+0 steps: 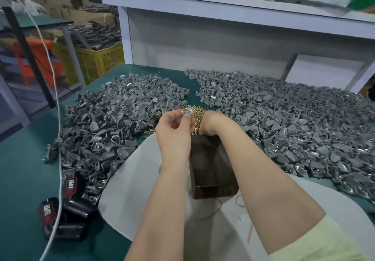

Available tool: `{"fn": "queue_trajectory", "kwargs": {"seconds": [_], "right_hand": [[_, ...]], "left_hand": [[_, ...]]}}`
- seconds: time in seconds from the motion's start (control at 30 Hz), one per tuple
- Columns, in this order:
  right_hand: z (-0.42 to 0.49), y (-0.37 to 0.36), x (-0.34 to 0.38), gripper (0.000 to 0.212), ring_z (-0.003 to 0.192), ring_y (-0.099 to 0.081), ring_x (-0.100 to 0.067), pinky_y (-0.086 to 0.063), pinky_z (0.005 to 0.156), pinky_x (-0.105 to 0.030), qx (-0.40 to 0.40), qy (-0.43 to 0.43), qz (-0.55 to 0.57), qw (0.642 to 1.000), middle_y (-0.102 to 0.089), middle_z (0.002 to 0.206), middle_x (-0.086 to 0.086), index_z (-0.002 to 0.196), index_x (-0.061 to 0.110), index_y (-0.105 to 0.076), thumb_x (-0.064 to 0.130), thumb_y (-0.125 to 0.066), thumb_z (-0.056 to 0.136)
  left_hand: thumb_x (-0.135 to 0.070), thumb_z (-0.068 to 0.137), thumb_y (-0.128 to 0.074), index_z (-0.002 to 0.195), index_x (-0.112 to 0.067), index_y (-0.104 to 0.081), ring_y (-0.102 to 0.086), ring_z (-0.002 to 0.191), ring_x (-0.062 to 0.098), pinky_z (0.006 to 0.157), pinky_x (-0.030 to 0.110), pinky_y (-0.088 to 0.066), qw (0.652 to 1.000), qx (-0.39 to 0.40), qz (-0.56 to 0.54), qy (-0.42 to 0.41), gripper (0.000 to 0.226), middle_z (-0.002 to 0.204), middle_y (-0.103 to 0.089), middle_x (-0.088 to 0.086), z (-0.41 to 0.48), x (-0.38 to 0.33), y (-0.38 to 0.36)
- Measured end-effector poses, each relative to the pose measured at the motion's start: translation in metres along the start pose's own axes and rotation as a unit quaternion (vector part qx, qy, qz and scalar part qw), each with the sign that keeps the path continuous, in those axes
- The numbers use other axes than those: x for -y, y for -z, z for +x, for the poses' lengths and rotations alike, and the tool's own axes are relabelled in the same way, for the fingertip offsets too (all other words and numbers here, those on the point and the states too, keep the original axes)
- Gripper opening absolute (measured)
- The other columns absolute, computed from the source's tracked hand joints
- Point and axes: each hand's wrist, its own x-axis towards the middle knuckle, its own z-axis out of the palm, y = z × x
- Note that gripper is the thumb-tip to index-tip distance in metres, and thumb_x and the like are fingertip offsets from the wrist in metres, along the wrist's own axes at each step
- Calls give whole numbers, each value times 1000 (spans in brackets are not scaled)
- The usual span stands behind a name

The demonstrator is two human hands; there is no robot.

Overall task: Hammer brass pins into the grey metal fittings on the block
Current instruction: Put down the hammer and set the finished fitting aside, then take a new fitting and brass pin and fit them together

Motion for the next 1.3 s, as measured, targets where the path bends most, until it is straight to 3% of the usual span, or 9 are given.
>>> {"fn": "queue_trajectory", "kwargs": {"seconds": [0.13, 0.23, 0.37, 0.47, 0.6, 0.73, 0.87, 1.07, 1.3], "right_hand": [[-11, 4, 3, 23, 84, -48, -24, -41, 73, -29, 9, 9, -7, 1000, -45, 79, -10, 110, 4, -58, 16, -50, 92], [-20, 4, -2, 11, 77, -49, -25, -43, 65, -29, -65, 3, 88, 994, -46, 70, -10, 84, 3, -52, 9, -47, 92], [-40, 7, -28, 16, 74, -63, -18, -55, 80, -37, -178, 30, 461, 869, -66, 77, -7, 77, 10, -61, 4, -54, 91], [-71, 6, -48, 18, 68, -63, -9, -56, 72, -24, -201, 75, 539, 814, -66, 77, -1, 79, 18, -60, 3, -60, 88], [-103, -3, -64, 17, 75, -68, -12, -56, 70, -22, -195, 95, 508, 833, -69, 81, -1, 83, 19, -64, 3, -64, 85], [-117, -17, -57, 15, 76, -68, -17, -56, 78, -31, -211, 107, 461, 855, -68, 78, -3, 80, 17, -64, 3, -62, 86], [-114, -26, -58, 14, 72, -61, -12, -49, 73, -22, -249, 71, 477, 840, -64, 81, -2, 86, 14, -64, 2, -57, 90], [-103, -29, -56, 15, 82, -57, -3, -41, 73, -14, -254, 87, 402, 876, -63, 85, 9, 96, 17, -72, 11, -60, 89], [-74, -15, -43, 14, 87, -61, -14, -48, 86, -31, -212, 62, 363, 905, -69, 102, -1, 97, 17, -72, 18, -60, 90]], "left_hand": [[-2, 90, -60, 86, -15, -57, -65, 61, -1, 63, 13, -52, 1000, 12, 16, 1, 14, 75, -66, 0, 0, 1, 0], [-3, 90, -60, 85, -16, -56, -68, 69, 6, 68, 18, -54, 999, 14, 34, -2, 15, 79, -67, 4, 0, 2, 0], [-10, 88, -65, 80, -22, -57, -63, 83, 10, 79, 17, -48, 982, 67, 161, -76, 16, 88, -68, 0, -2, 4, 1], [-20, 86, -68, 73, -31, -56, -59, 84, 9, 78, 20, -46, 915, 139, 360, -114, 21, 81, -61, -14, -6, 5, 0], [-30, 87, -65, 73, -32, -55, -56, 106, 21, 91, 35, -40, 811, 148, 558, -101, 18, 96, -65, -10, -12, 9, -2], [-30, 89, -62, 82, -34, -60, -52, 112, 23, 85, 34, -32, 792, 145, 583, -107, 9, 105, -65, -8, -12, 8, -2], [-32, 89, -63, 80, -34, -57, -54, 109, 21, 83, 34, -30, 790, 143, 585, -109, 11, 101, -66, -9, -11, 9, -1], [-31, 88, -64, 79, -33, -58, -55, 107, 21, 84, 33, -32, 793, 147, 579, -118, 10, 95, -64, -11, -8, 10, 0], [-26, 89, -65, 88, -17, -61, -54, 77, 6, 76, 24, -44, 969, -31, 221, -103, 9, 85, -61, -5, 2, -6, 9]]}}
